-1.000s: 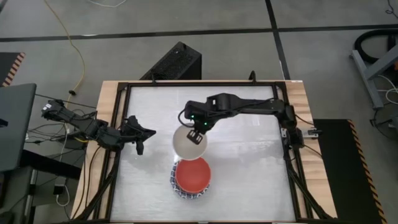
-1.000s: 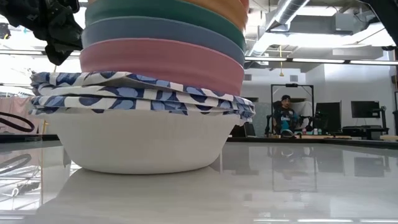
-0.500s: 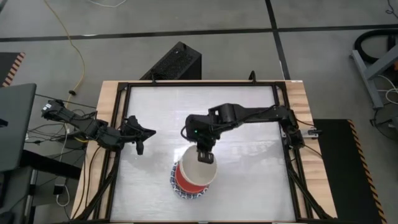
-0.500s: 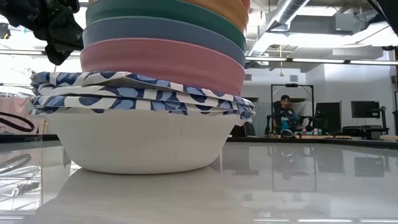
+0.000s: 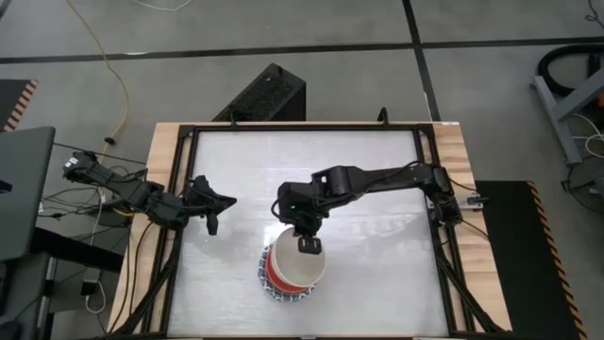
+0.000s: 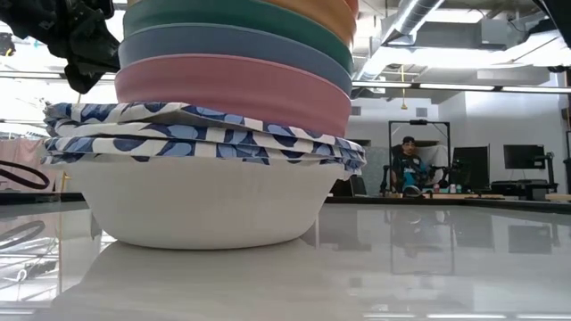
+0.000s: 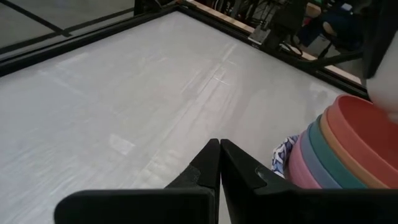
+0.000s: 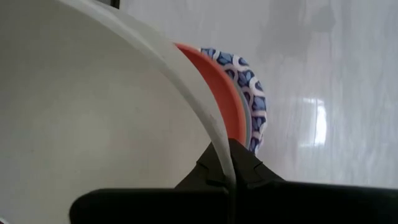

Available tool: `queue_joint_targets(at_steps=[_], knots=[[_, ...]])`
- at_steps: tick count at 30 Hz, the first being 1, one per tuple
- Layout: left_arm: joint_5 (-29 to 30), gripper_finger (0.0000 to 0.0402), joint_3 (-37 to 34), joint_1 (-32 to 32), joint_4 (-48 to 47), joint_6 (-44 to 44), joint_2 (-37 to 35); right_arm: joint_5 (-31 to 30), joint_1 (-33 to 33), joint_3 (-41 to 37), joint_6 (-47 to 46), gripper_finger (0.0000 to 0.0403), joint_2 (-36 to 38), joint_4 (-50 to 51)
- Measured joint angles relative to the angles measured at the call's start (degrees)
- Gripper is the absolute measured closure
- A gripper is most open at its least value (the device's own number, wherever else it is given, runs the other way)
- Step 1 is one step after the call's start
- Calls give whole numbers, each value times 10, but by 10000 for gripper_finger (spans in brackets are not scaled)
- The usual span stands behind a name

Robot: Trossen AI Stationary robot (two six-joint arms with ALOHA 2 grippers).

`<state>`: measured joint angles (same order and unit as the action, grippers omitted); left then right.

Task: Nest bowls inside each other
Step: Stack the white bowl into the orange bowl

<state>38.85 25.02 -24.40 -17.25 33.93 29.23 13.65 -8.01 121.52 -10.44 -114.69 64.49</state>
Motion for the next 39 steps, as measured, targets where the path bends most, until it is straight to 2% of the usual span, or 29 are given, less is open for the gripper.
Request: queue_joint_targets(at_steps=[5,10,17,24,34,39], knots=[[0,401,0,0,0,8,0,2,0,-14,4,398,-16,-18],[-1,401,0,0,-1,16,0,28,0,-14,3,398,-48,-5],[-1,401,0,0,0,19,0,32,6,-14,0,395,-50,-1],[4,401,0,0,-1,19,0,40,7,-14,-2,338,-50,4],[26,401,0,0,-1,28,0,45,13,-14,19,286,-45,2],[44,402,0,0,0,34,0,45,25,-14,15,256,-18,-3]])
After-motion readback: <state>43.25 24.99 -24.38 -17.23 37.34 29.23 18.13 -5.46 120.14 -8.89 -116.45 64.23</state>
